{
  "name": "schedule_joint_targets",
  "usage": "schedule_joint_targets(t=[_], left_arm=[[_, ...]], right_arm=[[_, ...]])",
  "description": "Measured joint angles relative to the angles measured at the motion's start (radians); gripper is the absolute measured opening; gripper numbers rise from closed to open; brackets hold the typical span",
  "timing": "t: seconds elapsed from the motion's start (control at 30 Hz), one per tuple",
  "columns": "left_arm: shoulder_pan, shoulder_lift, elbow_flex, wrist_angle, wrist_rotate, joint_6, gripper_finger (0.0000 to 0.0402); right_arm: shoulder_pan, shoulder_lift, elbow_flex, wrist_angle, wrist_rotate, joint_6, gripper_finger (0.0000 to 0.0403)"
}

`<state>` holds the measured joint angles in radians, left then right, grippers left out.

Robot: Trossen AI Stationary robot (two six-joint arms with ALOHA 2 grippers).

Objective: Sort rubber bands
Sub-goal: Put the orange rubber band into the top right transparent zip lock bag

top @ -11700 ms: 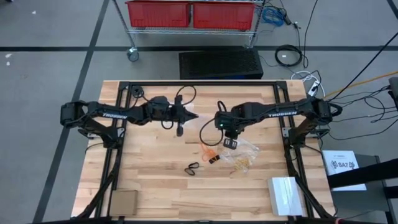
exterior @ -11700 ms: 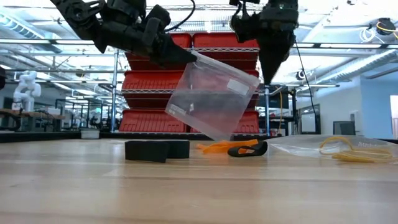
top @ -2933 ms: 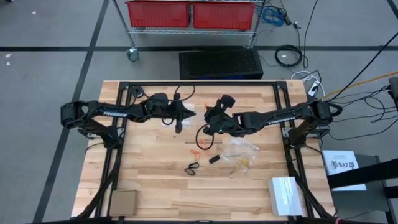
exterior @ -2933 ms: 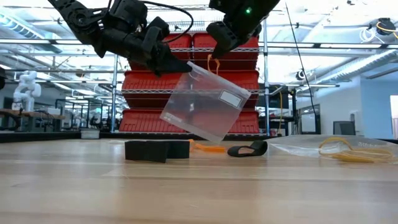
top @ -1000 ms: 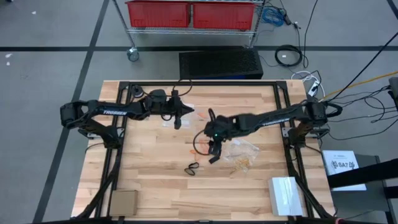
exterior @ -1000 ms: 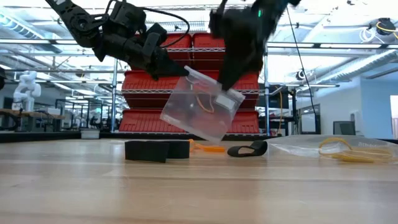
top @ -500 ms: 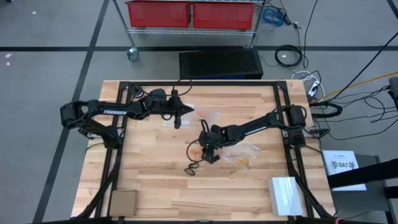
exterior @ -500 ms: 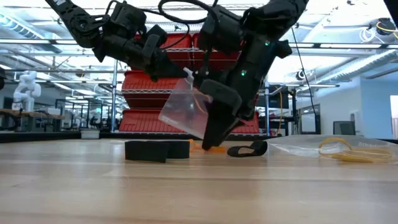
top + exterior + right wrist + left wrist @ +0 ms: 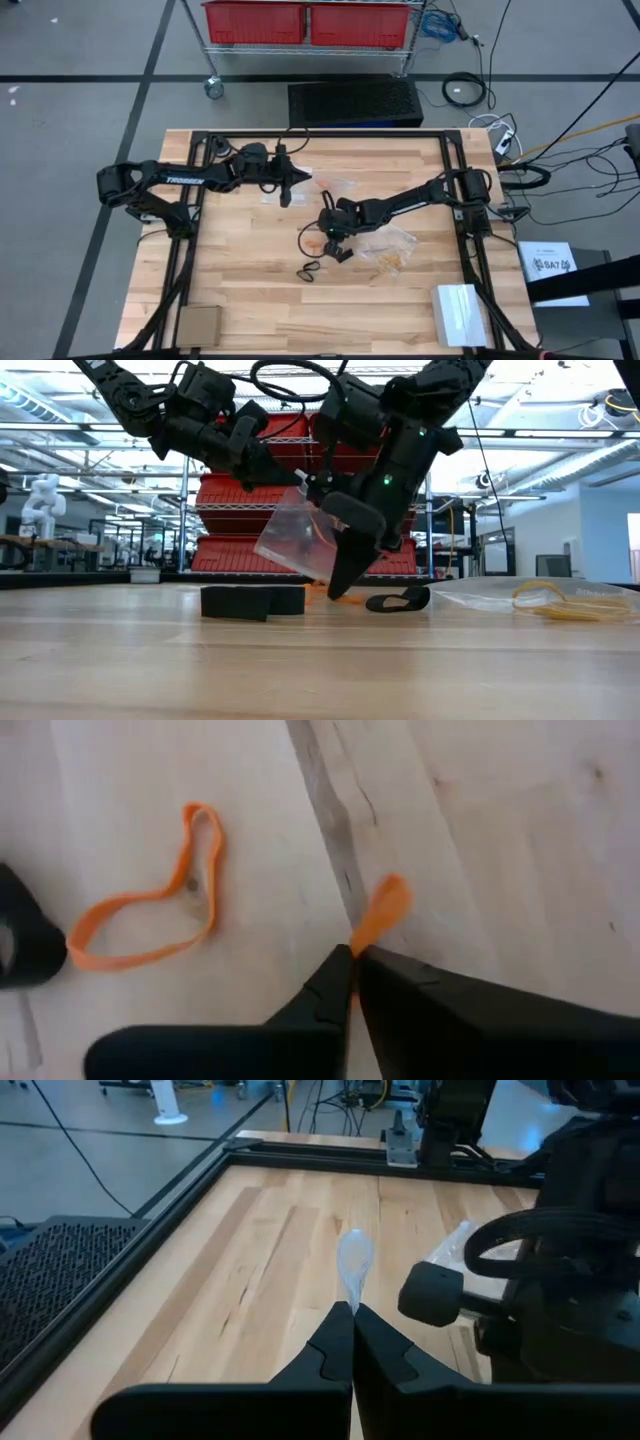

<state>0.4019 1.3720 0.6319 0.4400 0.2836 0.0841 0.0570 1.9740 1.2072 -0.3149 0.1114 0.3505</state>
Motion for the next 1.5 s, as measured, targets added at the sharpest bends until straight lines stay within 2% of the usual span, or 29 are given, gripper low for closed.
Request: schedule_joint_targets(t=[0.17,0.43,0.6,0.77,0.9,1.1,1.37,1.5], left_arm=[[0.0,0.0,0.0,0.0,0.0,0.0,0.0],[-0.001,0.0,0.0,0.0,0.005,0.0,0.0],[-0.005,0.0,0.0,0.0,0.035,-0.001,0.0],[-0.005,0.0,0.0,0.001,0.035,-0.002,0.0],[-0.005,0.0,0.0,0.0,0.036,-0.003,0.0],[-0.005,0.0,0.0,-0.001,0.046,-0.004,0.0],[-0.006,0.0,0.0,0.0,0.062,-0.004,0.0],[-0.01,0.0,0.0,0.0,0.063,-0.003,0.0]], right_arm=[[0.002,-0.121,0.048,-0.072,0.036,-0.106,0.0003],[-0.007,-0.291,0.112,-0.124,0.295,-0.277,0.0001],[-0.045,-0.316,0.112,-0.128,0.414,-0.402,0.0001],[-0.091,-0.288,0.112,-0.129,0.396,-0.467,0.0],[-0.106,-0.259,0.112,-0.114,0.312,-0.471,0.0],[-0.129,-0.224,0.112,-0.123,0.301,-0.464,0.0],[-0.176,-0.246,0.112,-0.121,0.295,-0.447,0.0],[-0.201,-0.245,0.112,-0.116,0.179,-0.455,0.0]])
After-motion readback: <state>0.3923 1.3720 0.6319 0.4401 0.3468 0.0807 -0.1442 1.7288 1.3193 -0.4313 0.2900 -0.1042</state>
